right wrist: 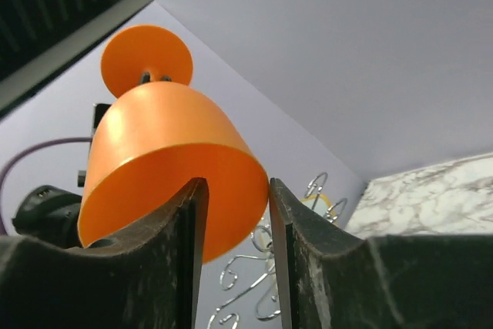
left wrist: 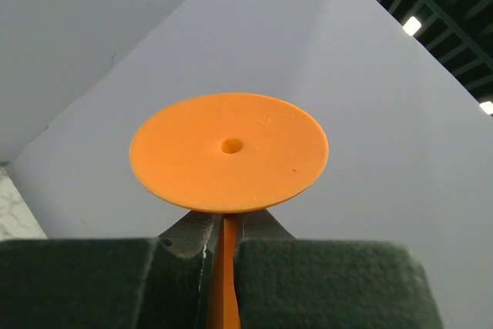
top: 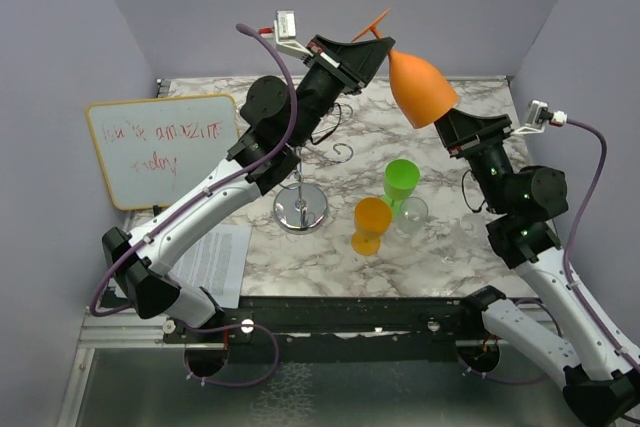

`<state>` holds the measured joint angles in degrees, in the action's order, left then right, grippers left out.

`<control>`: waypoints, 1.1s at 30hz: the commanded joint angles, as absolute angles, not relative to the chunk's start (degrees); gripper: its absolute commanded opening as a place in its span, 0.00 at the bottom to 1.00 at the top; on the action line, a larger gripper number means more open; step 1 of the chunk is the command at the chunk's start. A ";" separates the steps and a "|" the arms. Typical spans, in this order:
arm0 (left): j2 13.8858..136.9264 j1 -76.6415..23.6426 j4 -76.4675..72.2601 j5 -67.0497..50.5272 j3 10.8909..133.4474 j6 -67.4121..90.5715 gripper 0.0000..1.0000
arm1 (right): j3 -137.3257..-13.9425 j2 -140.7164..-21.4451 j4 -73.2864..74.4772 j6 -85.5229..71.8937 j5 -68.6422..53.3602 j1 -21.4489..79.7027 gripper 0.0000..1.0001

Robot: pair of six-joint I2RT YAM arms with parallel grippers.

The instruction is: Place the wine glass upside down on the wine glass rack

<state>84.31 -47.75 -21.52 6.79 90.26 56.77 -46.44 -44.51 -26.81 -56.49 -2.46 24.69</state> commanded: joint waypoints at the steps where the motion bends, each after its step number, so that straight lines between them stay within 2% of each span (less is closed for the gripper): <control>1: 83.95 -47.03 -23.46 9.57 93.94 42.93 0.00 | -51.09 -41.75 -14.83 -53.75 -1.76 24.92 0.52; 4: 84.05 -47.02 -23.42 8.67 95.38 34.90 0.00 | -53.05 -40.04 -6.79 -51.19 2.91 24.90 0.65; 7: 84.69 -47.05 -23.29 6.30 97.06 26.23 0.00 | -54.07 -39.02 2.59 -52.32 6.45 24.87 0.67; 12: 86.52 -47.06 -22.94 2.46 99.05 11.04 0.00 | -56.54 -39.33 9.47 -52.38 7.94 24.88 0.68; 16: 87.85 -47.09 -22.94 -3.26 98.66 0.60 0.00 | -59.66 -40.26 3.91 -47.81 2.18 24.87 0.75; 21: 87.45 -47.06 -24.94 -9.57 94.61 -8.67 0.00 | -64.23 -44.90 -5.92 -43.50 -12.99 24.87 0.83; 27: 85.70 -47.04 -27.17 -16.53 89.62 -13.53 0.00 | -68.95 -51.13 -10.82 -49.52 -20.47 24.89 0.84; 33: 84.25 -47.09 -27.99 -20.64 87.10 -16.74 0.00 | -69.62 -54.38 -12.94 -57.10 -20.32 24.87 0.79</control>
<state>87.59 -47.09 -24.49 -14.66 88.27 -12.12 -68.99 -52.84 -9.91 -51.20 -17.41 24.69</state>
